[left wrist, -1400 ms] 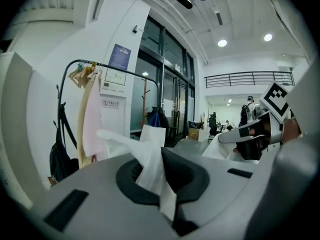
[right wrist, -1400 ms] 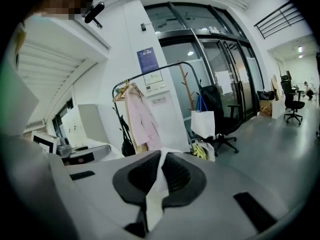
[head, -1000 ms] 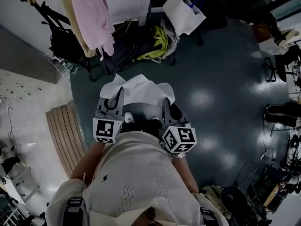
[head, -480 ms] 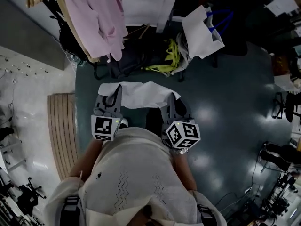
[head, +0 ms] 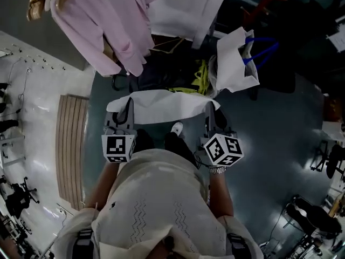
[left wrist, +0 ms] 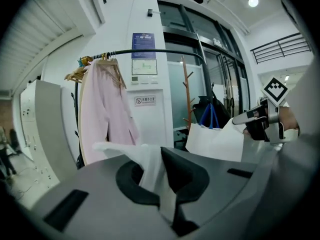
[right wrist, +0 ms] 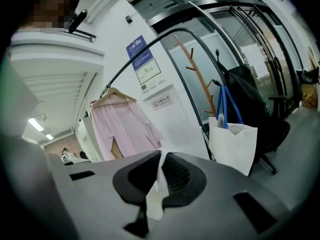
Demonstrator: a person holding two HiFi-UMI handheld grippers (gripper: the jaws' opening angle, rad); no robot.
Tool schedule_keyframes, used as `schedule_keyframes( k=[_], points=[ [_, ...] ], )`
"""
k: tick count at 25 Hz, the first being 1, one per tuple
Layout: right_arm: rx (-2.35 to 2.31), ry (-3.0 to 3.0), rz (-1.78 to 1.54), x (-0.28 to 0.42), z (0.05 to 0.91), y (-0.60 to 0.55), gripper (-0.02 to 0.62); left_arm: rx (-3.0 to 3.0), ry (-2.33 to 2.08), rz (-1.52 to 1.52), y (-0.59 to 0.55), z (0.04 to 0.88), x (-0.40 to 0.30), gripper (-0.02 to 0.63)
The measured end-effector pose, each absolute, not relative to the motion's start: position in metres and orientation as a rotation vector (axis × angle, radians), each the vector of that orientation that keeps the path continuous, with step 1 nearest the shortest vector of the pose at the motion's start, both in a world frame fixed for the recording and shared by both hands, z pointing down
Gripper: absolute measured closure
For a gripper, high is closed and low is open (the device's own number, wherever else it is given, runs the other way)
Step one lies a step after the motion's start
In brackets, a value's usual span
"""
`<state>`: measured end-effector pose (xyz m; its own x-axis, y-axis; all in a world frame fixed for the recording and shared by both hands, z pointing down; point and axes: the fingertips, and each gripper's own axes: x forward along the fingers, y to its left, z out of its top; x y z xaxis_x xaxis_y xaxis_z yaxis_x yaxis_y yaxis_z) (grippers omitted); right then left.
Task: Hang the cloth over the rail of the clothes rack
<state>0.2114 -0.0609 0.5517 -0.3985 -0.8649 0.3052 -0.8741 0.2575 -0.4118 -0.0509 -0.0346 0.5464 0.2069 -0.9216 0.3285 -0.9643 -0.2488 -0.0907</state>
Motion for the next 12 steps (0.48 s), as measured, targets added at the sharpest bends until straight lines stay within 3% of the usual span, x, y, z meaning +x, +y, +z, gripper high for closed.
schedule_keyframes(
  k=[12],
  points=[
    [1.805, -2.51, 0.7, 0.245, 0.499, -0.134, 0.571, 2.392, -1.893, 0.235, -0.127, 0.506, -0.065, 0.591]
  ],
)
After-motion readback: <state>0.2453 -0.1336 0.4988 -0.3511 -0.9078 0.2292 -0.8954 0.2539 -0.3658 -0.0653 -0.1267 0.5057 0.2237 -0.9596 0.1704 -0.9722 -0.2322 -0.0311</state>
